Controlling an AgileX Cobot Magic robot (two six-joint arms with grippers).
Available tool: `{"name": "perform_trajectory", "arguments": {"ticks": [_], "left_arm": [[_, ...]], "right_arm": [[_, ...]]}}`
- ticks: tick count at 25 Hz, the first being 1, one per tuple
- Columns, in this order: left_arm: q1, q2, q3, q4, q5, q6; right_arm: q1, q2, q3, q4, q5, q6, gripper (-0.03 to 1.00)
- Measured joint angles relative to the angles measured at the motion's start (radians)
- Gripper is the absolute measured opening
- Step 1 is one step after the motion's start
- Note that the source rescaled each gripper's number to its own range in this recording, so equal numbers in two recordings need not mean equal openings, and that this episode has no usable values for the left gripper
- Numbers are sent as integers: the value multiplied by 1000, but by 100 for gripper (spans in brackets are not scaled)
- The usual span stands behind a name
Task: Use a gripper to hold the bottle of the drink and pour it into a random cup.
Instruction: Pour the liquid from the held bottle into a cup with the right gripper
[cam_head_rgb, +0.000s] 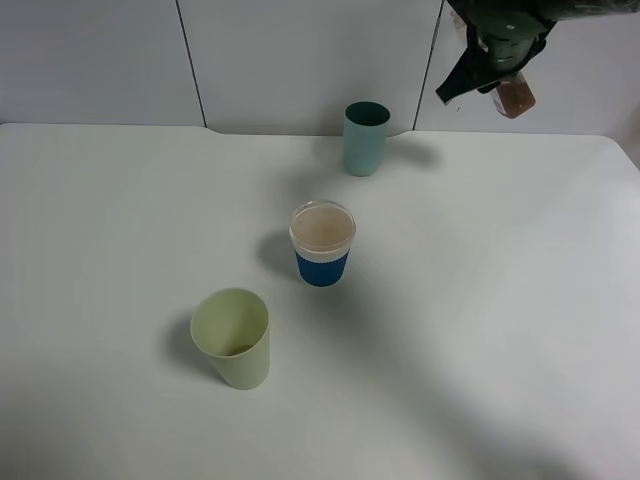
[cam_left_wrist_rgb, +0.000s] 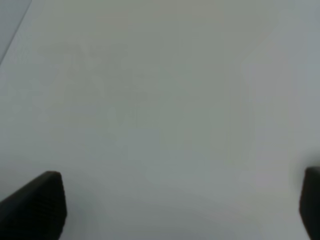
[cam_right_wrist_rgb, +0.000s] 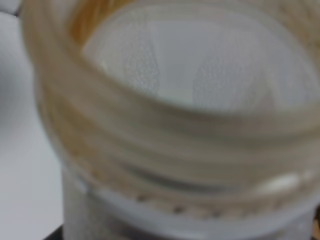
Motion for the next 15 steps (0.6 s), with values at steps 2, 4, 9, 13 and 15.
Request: {"name": "perform_trajectory", "arguments": {"ticks": [2, 4, 9, 13, 15], "left_arm": [[0, 0, 0, 0, 0, 0], [0, 0, 0, 0, 0, 0], [0, 0, 0, 0, 0, 0], [0, 0, 0, 0, 0, 0], [0, 0, 0, 0, 0, 0]], "right_arm": [[7, 1, 0, -5, -3, 10, 0], [12, 7, 0, -5, -4, 17, 0], [22, 41, -18, -4, 19, 22, 0], [41, 112, -101, -4, 118, 24, 0], [54, 148, -154, -4, 170, 26, 0]]}}
